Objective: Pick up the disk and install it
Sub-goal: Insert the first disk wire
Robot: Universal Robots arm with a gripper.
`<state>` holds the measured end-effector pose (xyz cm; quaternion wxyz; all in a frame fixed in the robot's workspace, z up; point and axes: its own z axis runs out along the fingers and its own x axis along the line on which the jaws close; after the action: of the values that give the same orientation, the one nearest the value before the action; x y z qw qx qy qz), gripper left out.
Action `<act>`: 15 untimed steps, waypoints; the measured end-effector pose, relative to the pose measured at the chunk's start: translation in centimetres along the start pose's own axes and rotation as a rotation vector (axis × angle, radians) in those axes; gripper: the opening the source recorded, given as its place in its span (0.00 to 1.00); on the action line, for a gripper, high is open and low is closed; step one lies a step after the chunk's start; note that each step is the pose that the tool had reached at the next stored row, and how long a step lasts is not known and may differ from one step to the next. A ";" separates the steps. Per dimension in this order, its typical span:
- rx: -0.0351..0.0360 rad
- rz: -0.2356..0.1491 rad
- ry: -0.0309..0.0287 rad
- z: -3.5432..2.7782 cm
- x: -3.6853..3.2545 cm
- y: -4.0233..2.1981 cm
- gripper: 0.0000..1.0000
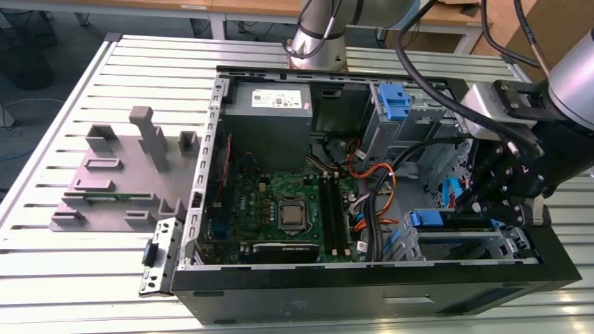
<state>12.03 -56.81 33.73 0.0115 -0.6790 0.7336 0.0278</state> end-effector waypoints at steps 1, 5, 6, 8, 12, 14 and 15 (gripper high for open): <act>0.0001 0.000 -0.0002 0.05 0.00 0.00 0.16; 0.0004 0.000 0.0002 0.14 0.01 -0.01 0.16; 0.0004 0.000 0.0002 0.14 0.01 0.00 0.16; 0.0004 0.000 -0.0002 0.21 0.01 -0.01 0.16; 0.0004 0.000 0.0001 0.20 0.01 -0.01 0.16; 0.0004 0.000 0.0000 0.20 0.05 -0.03 0.16; 0.0004 0.000 0.0000 0.20 0.09 -0.04 0.16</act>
<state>12.06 -56.89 33.53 0.0116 -0.6790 0.7336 0.0277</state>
